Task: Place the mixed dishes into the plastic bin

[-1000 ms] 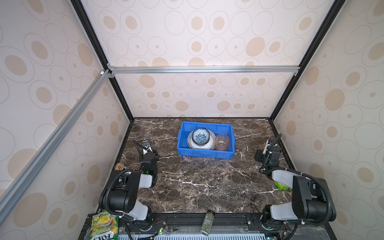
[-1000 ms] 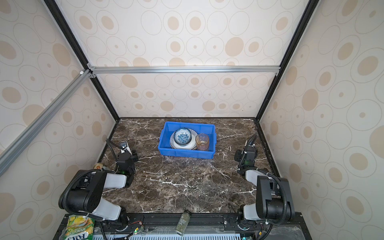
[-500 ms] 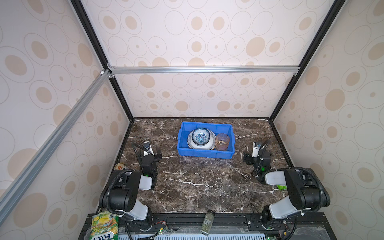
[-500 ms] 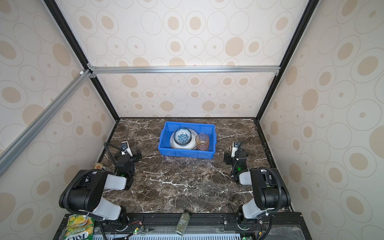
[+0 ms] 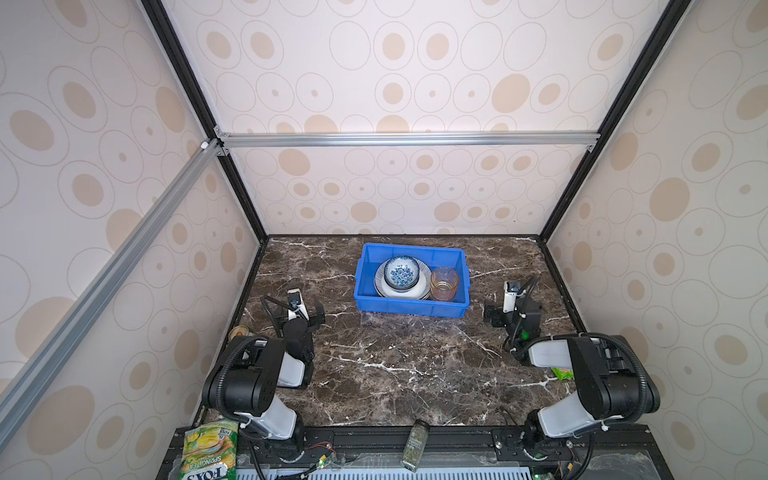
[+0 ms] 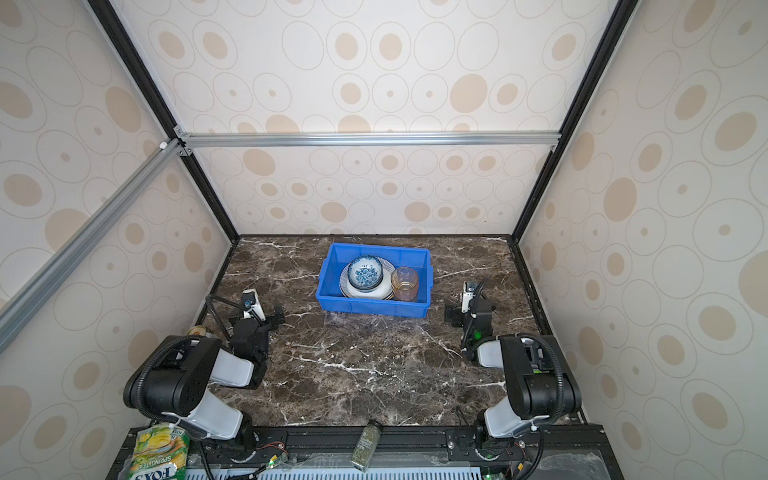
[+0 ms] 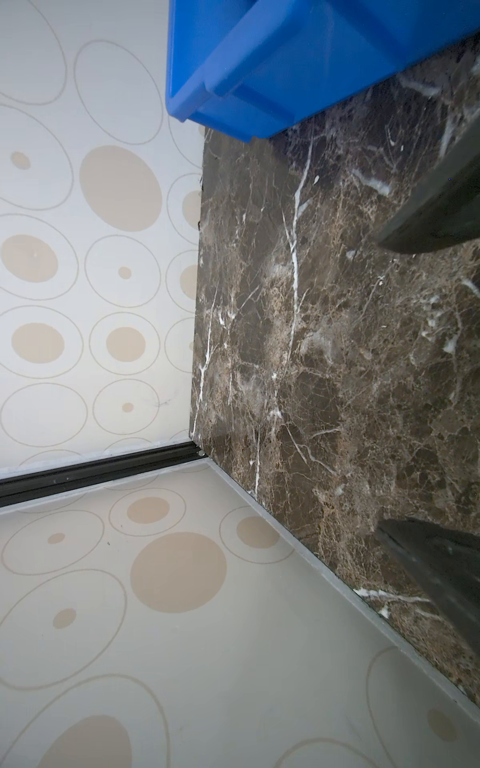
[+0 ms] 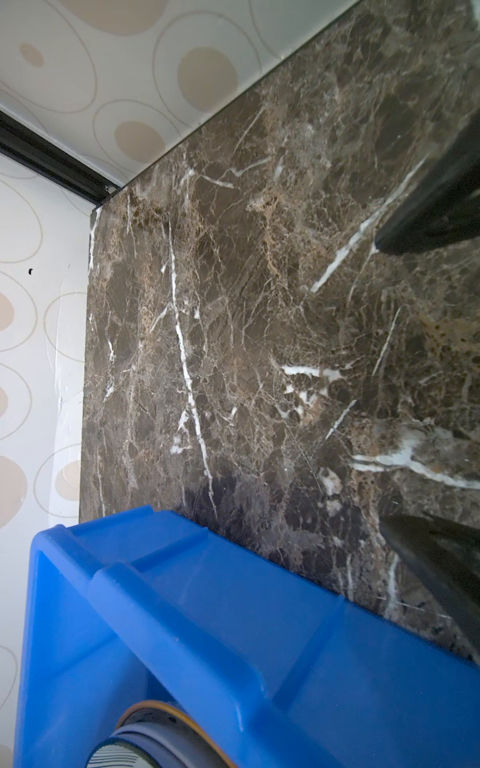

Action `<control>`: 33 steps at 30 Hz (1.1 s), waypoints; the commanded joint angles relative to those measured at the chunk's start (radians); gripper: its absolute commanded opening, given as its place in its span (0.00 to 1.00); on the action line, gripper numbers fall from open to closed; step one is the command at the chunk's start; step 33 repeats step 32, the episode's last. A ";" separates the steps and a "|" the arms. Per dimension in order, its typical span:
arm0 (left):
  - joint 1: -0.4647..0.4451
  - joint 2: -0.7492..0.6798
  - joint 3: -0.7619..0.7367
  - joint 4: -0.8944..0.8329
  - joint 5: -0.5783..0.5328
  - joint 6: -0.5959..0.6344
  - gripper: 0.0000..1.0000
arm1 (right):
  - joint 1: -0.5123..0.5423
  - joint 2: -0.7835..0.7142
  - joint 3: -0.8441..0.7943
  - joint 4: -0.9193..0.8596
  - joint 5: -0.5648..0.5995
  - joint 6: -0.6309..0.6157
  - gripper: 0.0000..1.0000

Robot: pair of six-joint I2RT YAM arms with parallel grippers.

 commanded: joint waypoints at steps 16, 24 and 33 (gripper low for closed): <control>0.008 0.003 0.006 0.052 0.004 0.023 0.99 | 0.004 0.002 0.015 0.006 0.007 -0.009 1.00; 0.008 0.004 0.006 0.052 0.004 0.023 0.99 | 0.004 0.002 0.016 0.005 0.007 -0.009 1.00; 0.008 0.002 0.005 0.053 0.004 0.023 0.99 | 0.004 0.003 0.016 0.006 0.006 -0.008 1.00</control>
